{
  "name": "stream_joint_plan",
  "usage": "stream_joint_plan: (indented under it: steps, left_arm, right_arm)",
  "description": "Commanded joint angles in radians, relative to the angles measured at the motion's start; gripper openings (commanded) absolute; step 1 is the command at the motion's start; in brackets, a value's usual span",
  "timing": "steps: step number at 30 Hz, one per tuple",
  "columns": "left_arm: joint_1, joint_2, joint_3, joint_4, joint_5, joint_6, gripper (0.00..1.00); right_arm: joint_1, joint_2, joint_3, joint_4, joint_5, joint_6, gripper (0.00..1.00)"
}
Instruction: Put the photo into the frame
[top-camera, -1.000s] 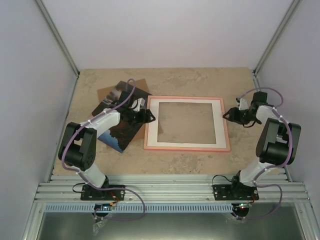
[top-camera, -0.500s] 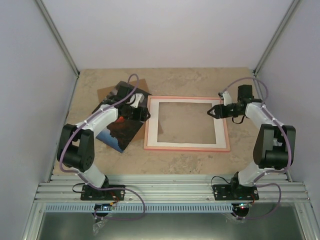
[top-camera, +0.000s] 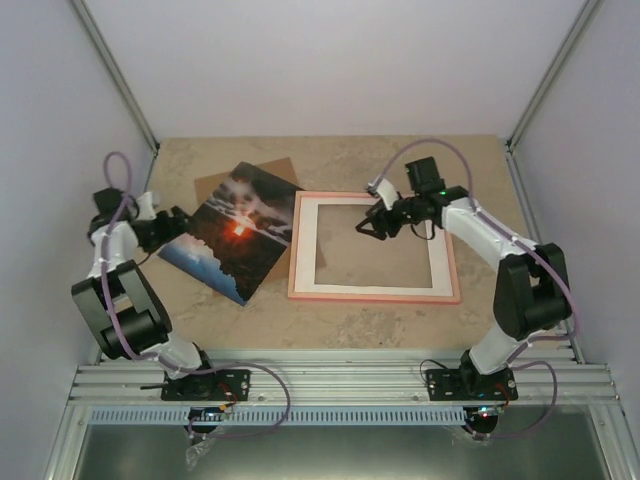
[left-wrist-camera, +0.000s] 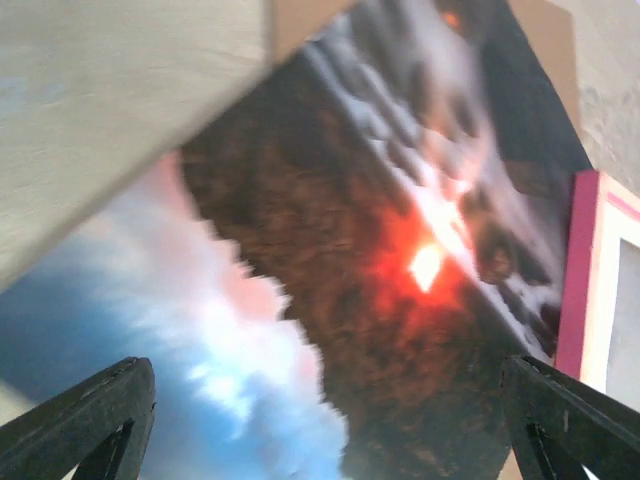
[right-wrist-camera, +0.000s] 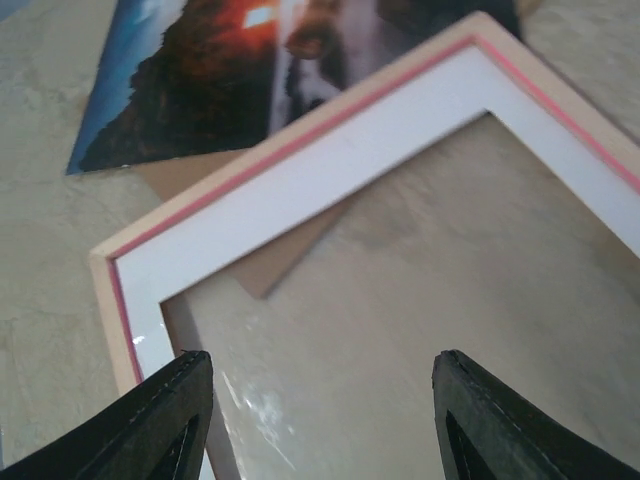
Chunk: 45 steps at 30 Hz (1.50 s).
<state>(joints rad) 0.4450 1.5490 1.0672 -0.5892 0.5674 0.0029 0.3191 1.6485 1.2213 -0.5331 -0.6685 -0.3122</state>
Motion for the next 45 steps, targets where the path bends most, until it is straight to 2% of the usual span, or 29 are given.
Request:
stream_joint_plan:
  steps: [1,5,9,21,31,36,39,40,43,45]
  left_arm:
    - [0.175,0.029,-0.019,-0.076,0.11,0.064,0.96]
    - [0.315,0.091,-0.033,-0.079,0.131,0.087,0.95]
    - [0.382,0.144,-0.039,-0.047,0.146,0.082,0.95]
    - [0.386,0.402,-0.009,0.046,0.295,0.114,0.83]
    - [0.32,0.496,0.014,0.078,0.436,0.109,0.72]
    - [0.307,0.447,-0.006,0.112,0.496,0.081,0.55]
    - [0.3,0.364,-0.027,0.152,0.492,0.04,0.35]
    - [0.298,0.333,-0.032,0.165,0.485,0.019,0.23]
    - [0.296,0.25,-0.02,0.185,0.469,-0.081,0.0]
    - [0.293,0.197,-0.004,0.187,0.465,-0.149,0.0]
  right_arm:
    - [0.089,0.053,0.028,0.063,0.017,0.009,0.61]
    - [0.114,0.065,0.019,0.084,0.018,0.031,0.61]
    - [0.115,0.068,0.012,0.087,0.016,0.044,0.61]
    - [0.115,0.073,0.005,0.058,0.039,0.043,0.61]
    - [0.115,0.118,0.056,0.038,0.043,0.038,0.61]
    - [0.115,0.136,0.058,0.041,0.037,0.035,0.6]
    - [0.115,0.131,0.06,0.044,0.048,0.024,0.6]
    - [0.115,0.126,0.059,0.048,0.059,0.015,0.6]
    - [0.115,0.101,0.066,0.073,0.095,-0.015,0.64]
    - [0.115,0.094,0.102,0.085,0.114,-0.016,0.68]
